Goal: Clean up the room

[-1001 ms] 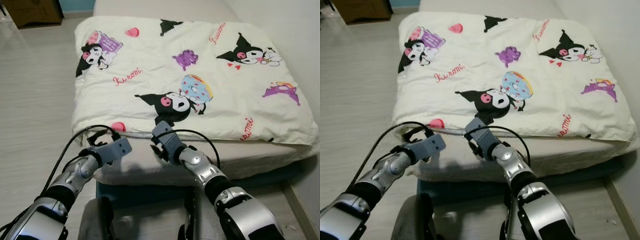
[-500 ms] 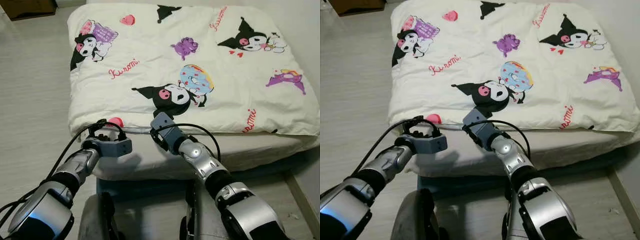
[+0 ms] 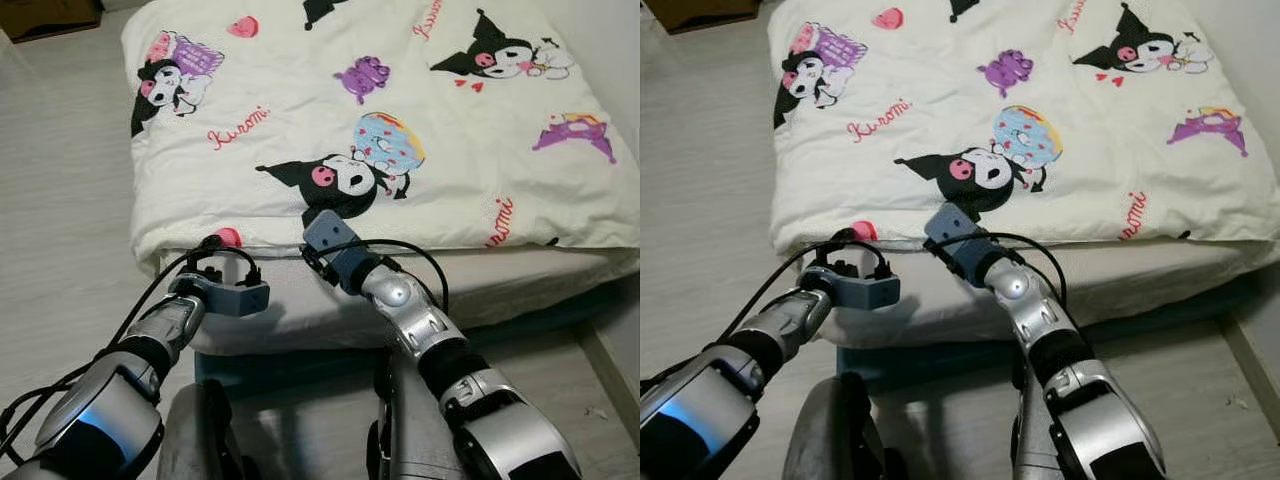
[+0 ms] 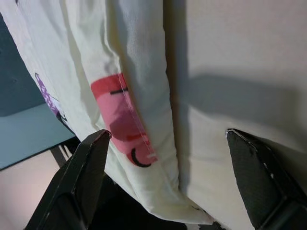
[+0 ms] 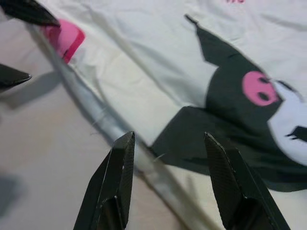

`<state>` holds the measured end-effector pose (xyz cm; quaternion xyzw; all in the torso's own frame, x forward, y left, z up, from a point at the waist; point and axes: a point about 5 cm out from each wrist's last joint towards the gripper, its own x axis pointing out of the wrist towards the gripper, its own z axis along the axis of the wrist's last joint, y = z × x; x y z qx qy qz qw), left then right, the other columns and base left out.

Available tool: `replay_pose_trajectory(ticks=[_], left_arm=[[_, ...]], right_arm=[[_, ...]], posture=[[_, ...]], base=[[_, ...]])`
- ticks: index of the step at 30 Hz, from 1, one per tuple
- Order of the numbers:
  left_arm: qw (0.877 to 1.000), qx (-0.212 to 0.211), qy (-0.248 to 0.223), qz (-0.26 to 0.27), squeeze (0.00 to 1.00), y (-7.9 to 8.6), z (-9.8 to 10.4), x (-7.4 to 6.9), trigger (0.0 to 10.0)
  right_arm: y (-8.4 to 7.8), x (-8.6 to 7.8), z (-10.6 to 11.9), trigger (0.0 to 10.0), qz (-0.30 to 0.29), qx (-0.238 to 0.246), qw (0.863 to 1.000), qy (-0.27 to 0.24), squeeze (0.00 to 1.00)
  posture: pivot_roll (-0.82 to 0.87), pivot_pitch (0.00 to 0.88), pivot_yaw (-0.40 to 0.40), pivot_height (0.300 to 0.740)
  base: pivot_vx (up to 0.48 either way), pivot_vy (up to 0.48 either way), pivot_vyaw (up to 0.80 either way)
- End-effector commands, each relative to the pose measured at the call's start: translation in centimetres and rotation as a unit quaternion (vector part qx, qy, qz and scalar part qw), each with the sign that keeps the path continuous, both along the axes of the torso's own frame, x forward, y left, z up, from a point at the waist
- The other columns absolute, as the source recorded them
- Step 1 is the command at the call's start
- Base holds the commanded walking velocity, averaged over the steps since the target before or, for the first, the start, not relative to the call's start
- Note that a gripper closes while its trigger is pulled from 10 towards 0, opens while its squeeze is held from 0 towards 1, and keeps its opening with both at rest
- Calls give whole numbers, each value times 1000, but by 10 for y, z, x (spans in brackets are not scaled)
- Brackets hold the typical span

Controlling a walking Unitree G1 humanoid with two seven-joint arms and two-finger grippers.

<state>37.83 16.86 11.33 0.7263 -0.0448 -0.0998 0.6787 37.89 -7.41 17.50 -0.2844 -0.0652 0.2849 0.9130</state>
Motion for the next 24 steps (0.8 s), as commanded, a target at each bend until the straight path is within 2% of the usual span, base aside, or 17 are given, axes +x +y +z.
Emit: replay_pose_trajectory(ticks=[1,10,16,17,24], left_arm=[[1000,12,21,-4,0,-2,-11,-5,10000],[999,39,-9,1,0,-4,-5,-1,10000],[998,40,-55,-6,0,-8,11,5,10000],[997,40,-70,-7,0,-10,18,9,10000],[996,40,-74,-4,0,-11,26,13,10000]], right_arm=[[2,-4,-7,10000,6,-3,1000,11,0],[1,-11,-4,10000,12,-6,1000,8,0],[0,-15,-5,10000,13,-10,1000,12,0],[-1,-16,-4,10000,13,-10,1000,13,0],[0,-17,-2,10000,13,-12,1000,14,0]], posture=[[-236,463,69,506],[-258,468,68,506],[-261,468,64,506],[-262,469,63,506],[-271,462,63,506]], base=[[0,0,0],[0,0,0],[0,0,0],[0,0,0],[0,0,0]])
